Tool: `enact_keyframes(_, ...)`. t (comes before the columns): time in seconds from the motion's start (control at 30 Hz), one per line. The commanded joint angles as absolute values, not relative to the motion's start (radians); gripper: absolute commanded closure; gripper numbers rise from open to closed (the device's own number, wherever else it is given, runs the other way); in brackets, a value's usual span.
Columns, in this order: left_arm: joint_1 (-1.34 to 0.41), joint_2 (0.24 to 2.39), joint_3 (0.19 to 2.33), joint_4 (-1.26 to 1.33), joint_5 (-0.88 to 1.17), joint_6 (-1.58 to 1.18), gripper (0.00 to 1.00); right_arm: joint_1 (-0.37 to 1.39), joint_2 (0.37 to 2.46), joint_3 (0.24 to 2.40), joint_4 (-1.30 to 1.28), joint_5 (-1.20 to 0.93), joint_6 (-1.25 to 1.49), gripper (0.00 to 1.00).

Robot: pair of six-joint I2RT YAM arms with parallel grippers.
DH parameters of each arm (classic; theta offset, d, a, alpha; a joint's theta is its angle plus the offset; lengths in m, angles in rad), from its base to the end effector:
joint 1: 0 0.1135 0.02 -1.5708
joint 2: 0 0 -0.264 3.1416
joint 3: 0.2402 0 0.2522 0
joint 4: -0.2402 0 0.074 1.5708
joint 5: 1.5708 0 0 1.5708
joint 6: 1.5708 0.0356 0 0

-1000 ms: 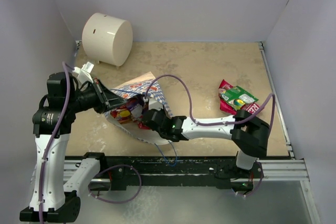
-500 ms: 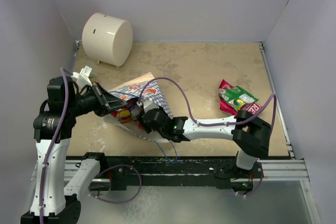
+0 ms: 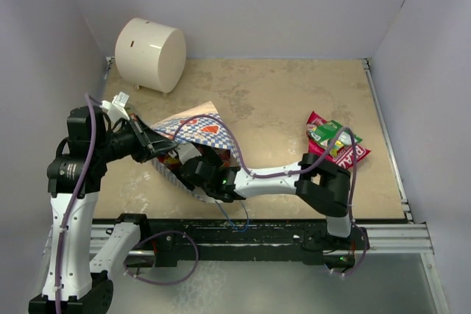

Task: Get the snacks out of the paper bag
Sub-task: Take out the snack from the paper bag.

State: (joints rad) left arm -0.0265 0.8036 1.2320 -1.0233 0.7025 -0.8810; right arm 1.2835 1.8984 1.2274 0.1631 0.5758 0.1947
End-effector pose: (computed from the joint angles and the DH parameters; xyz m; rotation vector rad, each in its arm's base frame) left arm 0.1178 -0.0261 0.4032 -0.5326 2.2228 -1.2610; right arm 0.1390 0.4019 0.2076 -0.7300 1.8707 0.3504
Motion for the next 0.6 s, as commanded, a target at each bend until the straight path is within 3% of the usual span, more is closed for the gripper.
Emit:
enact_keyframes(0.0, -0.028, 0.804, 1.285, -1.015, 0.706, -0.867, 1.0, 1.281, 1.949, 1.274, 0.077, 0.704, 0.241, 0.0)
enact_keyframes(0.1, -0.028, 0.803, 1.285, -1.018, 0.71, -0.865, 1.0, 1.276, 1.948, 1.264, 0.044, 0.747, 0.29, 0.08)
enact_keyframes(0.27, -0.028, 0.797, 1.288, -1.025, 0.714, -0.858, 1.0, 1.275, 1.91, 1.241, 0.021, 0.778, 0.317, 0.31)
enact_keyframes(0.3, -0.028, 0.796, 1.287, -1.025, 0.714, -0.858, 1.0, 1.275, 1.9, 1.241, 0.016, 0.777, 0.317, 0.39)
enact_keyframes(0.37, -0.028, 0.793, 1.282, -1.018, 0.721, -0.861, 1.0, 1.275, 1.881, 1.249, -0.008, 0.773, 0.321, 0.69)
enact_keyframes(0.43, -0.028, 0.789, 1.273, -1.0, 0.731, -0.87, 1.0, 1.276, 1.857, 1.258, -0.04, 0.772, 0.342, 0.9)
enact_keyframes(0.5, -0.028, 0.787, 1.266, -0.985, 0.741, -0.876, 1.0, 1.277, 1.826, 1.262, -0.053, 0.772, 0.35, 1.0)
enact_keyframes(0.57, -0.028, 0.785, 1.264, -0.981, 0.745, -0.876, 1.0, 1.276, 1.795, 1.262, -0.056, 0.77, 0.356, 1.0)
